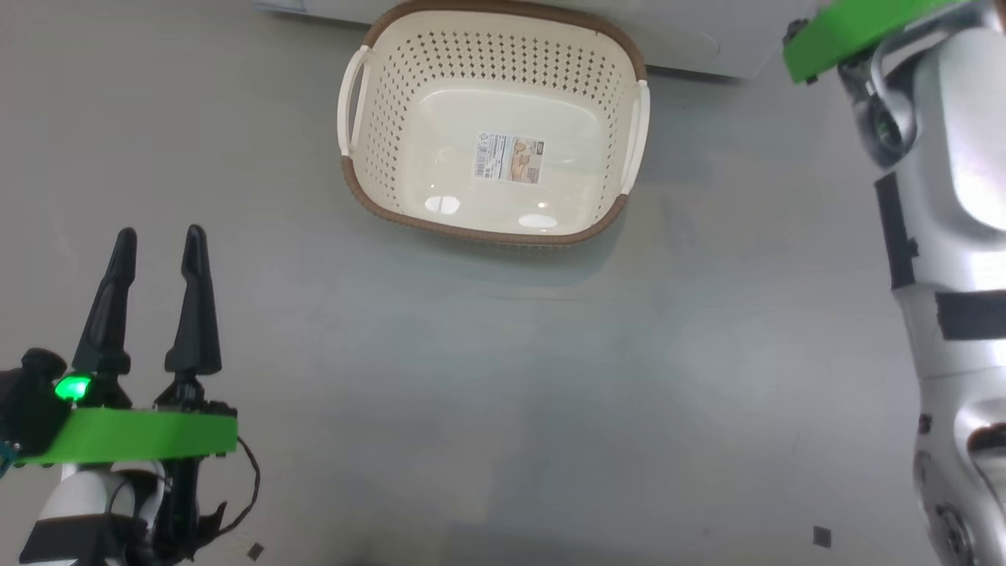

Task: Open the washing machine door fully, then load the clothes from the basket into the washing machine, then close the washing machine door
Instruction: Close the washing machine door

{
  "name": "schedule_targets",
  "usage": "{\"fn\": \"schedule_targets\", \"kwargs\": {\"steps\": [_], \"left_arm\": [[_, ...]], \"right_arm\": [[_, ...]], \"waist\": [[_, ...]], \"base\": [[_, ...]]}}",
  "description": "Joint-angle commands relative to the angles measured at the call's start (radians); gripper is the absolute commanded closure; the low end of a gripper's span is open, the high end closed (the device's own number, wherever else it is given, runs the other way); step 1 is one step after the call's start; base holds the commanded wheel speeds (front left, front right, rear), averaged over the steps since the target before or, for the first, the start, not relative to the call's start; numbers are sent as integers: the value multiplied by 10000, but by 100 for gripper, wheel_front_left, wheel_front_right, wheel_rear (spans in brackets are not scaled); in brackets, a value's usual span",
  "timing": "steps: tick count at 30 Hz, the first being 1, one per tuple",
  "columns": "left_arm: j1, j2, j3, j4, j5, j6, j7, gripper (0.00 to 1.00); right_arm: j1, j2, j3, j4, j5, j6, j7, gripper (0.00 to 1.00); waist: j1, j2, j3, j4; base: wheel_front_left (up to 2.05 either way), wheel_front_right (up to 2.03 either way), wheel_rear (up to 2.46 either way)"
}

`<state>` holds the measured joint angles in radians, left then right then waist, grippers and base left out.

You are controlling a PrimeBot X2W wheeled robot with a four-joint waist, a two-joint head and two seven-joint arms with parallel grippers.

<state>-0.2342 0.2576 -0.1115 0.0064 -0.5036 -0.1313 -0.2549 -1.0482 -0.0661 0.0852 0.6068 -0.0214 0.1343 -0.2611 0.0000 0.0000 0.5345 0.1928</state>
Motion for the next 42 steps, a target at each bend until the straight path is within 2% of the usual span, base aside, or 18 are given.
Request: {"fn": "schedule_targets", "kwargs": {"steps": [1, 8, 24, 34, 42], "left_arm": [[162, 406, 521, -330, 114, 6, -69, 0], [388, 476, 695, -451, 303, 6, -69, 0], [1324, 379, 1254, -364, 902, 6, -69, 0], [2573, 59, 1982, -201, 1544, 15, -69, 0], [2999, -240, 2529, -93, 1999, 151, -69, 0]], "right_arm": [[263, 159, 235, -514, 203, -36, -7, 100], [1599, 159, 880, -1489, 796, -36, -7, 100], [4714, 159, 1164, -2968, 1315, -36, -7, 100], [7104, 159, 775, -4053, 1430, -36, -7, 100], [8320, 159, 349, -4603, 1330, -36, -7, 100]], "waist": [[0, 0, -246, -202], [0, 0, -890, -696], [0, 0, -2799, -1954], [0, 0, -3790, -2738], [0, 0, -4160, -2993]], "base": [[0, 0, 0], [0, 0, 0], [0, 0, 0], [0, 0, 0], [0, 0, 0]]}}
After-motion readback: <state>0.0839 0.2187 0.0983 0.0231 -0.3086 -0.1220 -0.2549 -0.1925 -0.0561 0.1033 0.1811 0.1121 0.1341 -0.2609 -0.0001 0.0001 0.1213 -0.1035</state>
